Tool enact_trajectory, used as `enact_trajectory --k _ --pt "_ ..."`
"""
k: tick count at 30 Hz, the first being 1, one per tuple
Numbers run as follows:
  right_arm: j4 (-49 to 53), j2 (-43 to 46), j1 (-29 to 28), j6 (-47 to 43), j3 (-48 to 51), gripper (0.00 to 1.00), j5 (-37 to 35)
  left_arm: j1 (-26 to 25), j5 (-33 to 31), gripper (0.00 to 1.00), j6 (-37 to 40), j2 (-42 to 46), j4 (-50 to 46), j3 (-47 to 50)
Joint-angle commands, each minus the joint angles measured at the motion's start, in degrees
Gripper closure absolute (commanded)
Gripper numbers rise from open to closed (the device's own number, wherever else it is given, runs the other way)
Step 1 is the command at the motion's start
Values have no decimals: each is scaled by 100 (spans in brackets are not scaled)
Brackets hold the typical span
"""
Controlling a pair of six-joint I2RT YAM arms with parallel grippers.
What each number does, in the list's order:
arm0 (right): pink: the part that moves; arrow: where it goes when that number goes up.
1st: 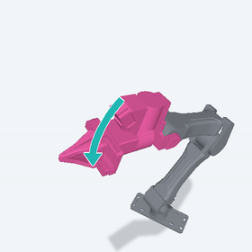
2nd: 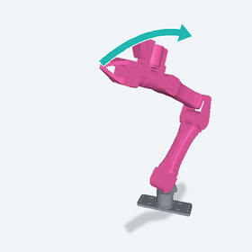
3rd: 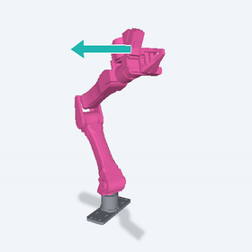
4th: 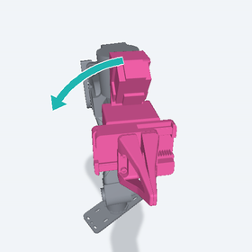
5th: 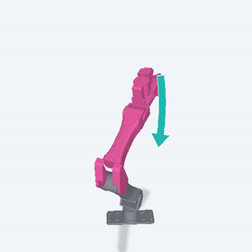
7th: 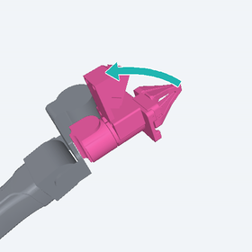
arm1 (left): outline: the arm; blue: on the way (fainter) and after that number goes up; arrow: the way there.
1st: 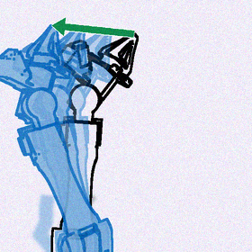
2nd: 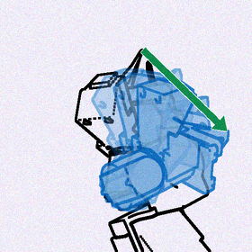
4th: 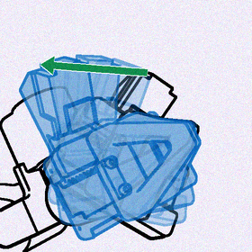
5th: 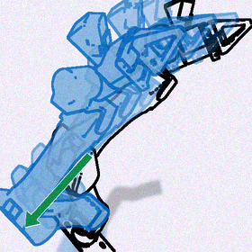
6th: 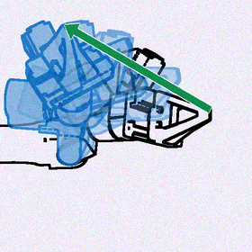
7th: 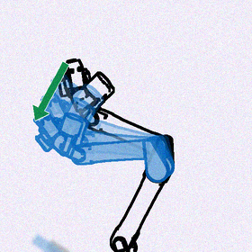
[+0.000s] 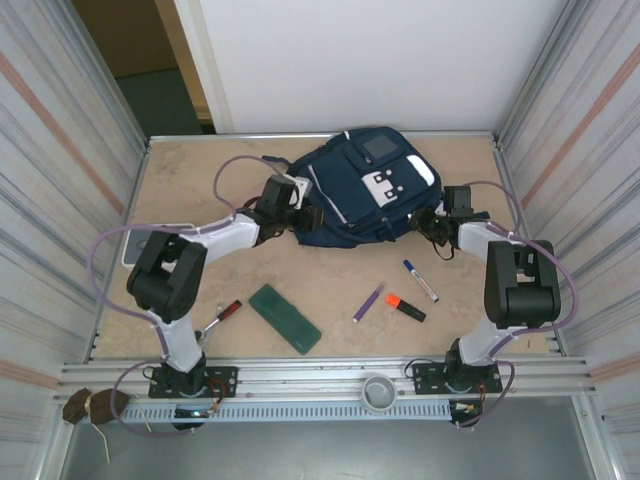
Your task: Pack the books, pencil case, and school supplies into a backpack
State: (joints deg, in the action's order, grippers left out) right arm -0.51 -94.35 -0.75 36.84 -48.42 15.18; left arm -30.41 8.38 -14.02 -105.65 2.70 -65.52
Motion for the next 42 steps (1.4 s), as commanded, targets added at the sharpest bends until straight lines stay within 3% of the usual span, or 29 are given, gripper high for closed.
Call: enact_trajectory --k 1,6,11,18,24,31,37,42 --pt "-95 171 67 5 257 81 37 35 406 44 -217 -312 -70 -456" --pt "-258 489 -74 133 758 89 228 59 239 44 -30 -822 -361 -1068" --pt "-141 762 -706 113 890 88 265 390 -132 44 162 -947 -676 -1557" --pt "839 2058 -874 -444 847 69 -623 576 -342 41 43 -90 -437 -897" --pt "1162 2829 -785 -808 770 52 -928 281 -566 36 -348 738 48 38" --pt "957 1632 -653 -833 -167 48 320 -653 -1015 35 -326 1152 -123 217" --pt "634 422 -598 -652 -239 64 452 -1360 -1356 34 -352 904 -360 -12" --pt "243 40 -540 -535 159 74 645 -1691 -1584 34 -270 252 -735 -679"
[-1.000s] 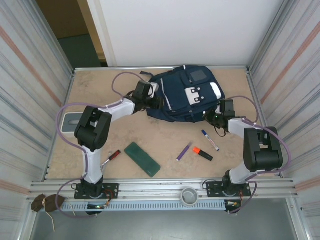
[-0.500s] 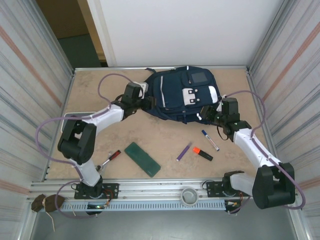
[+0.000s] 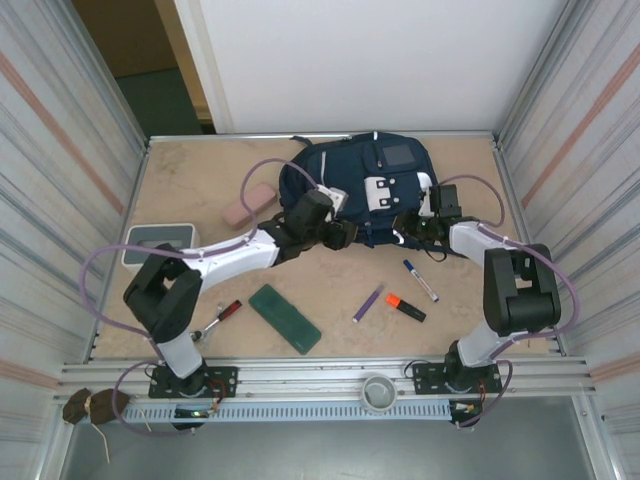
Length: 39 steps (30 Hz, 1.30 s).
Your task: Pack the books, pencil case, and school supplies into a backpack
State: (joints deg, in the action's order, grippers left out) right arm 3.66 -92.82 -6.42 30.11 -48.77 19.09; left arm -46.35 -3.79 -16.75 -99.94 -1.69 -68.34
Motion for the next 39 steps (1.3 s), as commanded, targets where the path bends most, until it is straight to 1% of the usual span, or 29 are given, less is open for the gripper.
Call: enact_trajectory --k 1,8,13,14,16,19,23,26,28,31,39 --pt "-267 -92 26 178 316 75 265 -162 -490 34 47 -479 -402 -577" --pt "-425 266 35 291 822 77 235 -322 -1011 34 336 -1453 -966 -1558" --pt "-487 420 182 311 952 78 315 -460 -1140 33 682 -1976 -1419 -2288" --pt "-504 443 231 320 965 78 353 -495 -1154 33 755 -2209 -1481 -2409" --pt "-505 466 295 314 990 78 370 -545 -1214 29 850 -2409 -1647 -2652" --pt "-565 421 342 327 1044 78 383 -599 -1327 30 977 -2696 -1884 -2937" --pt "-661 250 340 382 1018 78 489 -653 -1647 35 1141 -2873 -2148 -3132" --pt "-683 151 341 382 1001 78 490 -665 -1677 42 1189 -2789 -2151 -3068" --pt "-683 112 340 377 1000 78 490 -665 -1678 43 1201 -2696 -2134 -3019" --pt "-657 121 336 355 1000 78 458 -665 -1622 47 1247 -2543 -2081 -2963" --pt "-586 167 351 294 993 78 369 -665 -1194 67 1271 -2272 -2017 -2865"
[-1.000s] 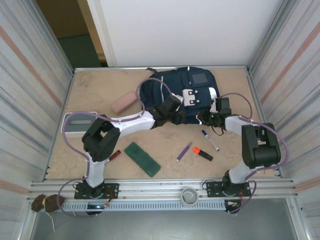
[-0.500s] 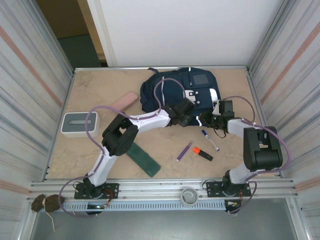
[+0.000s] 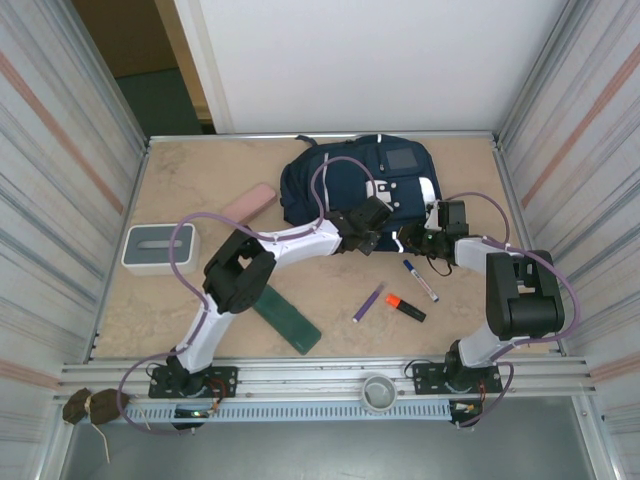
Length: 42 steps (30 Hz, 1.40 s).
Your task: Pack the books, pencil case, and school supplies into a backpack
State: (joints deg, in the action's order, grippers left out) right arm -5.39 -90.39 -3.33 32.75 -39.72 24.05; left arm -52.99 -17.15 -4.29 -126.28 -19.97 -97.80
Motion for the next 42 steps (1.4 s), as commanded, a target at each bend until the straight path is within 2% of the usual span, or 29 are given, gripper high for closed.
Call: enact_trajectory --k 1,11,19,27,33,39,42 --pt "319 -83 38 34 88 78 -124 0 190 68 32 388 -192 114" --pt "305 -123 43 47 70 78 -127 102 611 85 -68 578 -86 423" --pt "423 -101 45 -14 61 78 -336 441 1615 100 -425 1010 473 986" --pt "727 -225 247 -86 -112 78 -697 791 2320 100 -685 1589 1169 1831" --pt "789 -356 599 -32 -308 78 -771 1111 2397 100 -703 1879 1401 2318" --pt "821 -438 658 38 -711 76 -541 1186 2722 100 -647 2064 1547 2511" --pt "847 -272 594 -17 -781 72 -281 1173 2919 100 -749 2055 1613 2515"
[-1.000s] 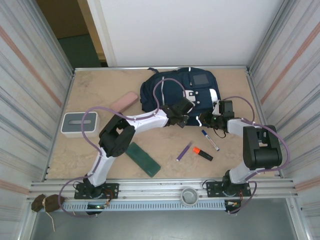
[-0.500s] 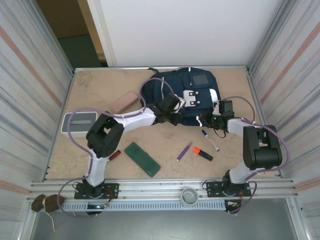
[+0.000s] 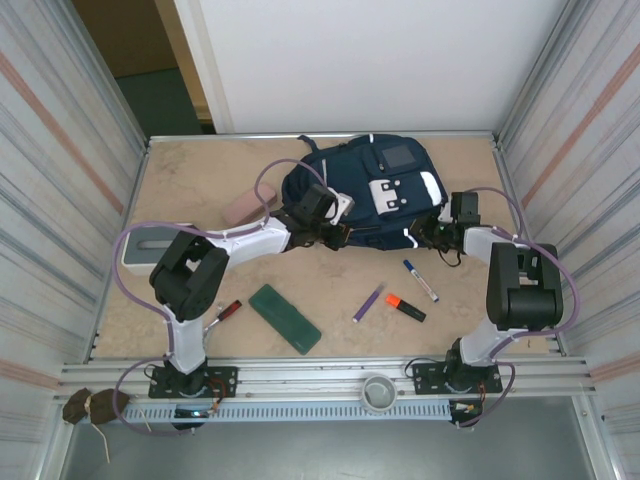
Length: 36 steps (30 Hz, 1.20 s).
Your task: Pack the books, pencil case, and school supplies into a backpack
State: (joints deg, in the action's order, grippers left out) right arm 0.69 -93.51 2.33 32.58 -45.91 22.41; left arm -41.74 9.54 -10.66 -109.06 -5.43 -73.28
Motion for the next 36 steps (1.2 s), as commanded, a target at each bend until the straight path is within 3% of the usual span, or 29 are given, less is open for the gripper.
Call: enact_trajectory --k 1,5,10,20,31,36 --pt "314 147 -7 -42 -193 69 -49 40 294 100 -151 332 218 72" --pt "658 718 -264 -97 -225 56 -6 -18 379 100 -231 372 281 93" --pt "824 1308 -829 177 -99 44 -502 -148 292 100 -221 454 365 172" --pt "102 894 -1662 1394 56 37 -1390 -341 129 100 -122 499 392 216" --pt "-615 176 -1698 1963 88 41 -1687 -406 167 100 -8 486 328 261" --pt "-732 11 -1633 1901 12 67 -1677 -420 133 100 26 514 320 320"
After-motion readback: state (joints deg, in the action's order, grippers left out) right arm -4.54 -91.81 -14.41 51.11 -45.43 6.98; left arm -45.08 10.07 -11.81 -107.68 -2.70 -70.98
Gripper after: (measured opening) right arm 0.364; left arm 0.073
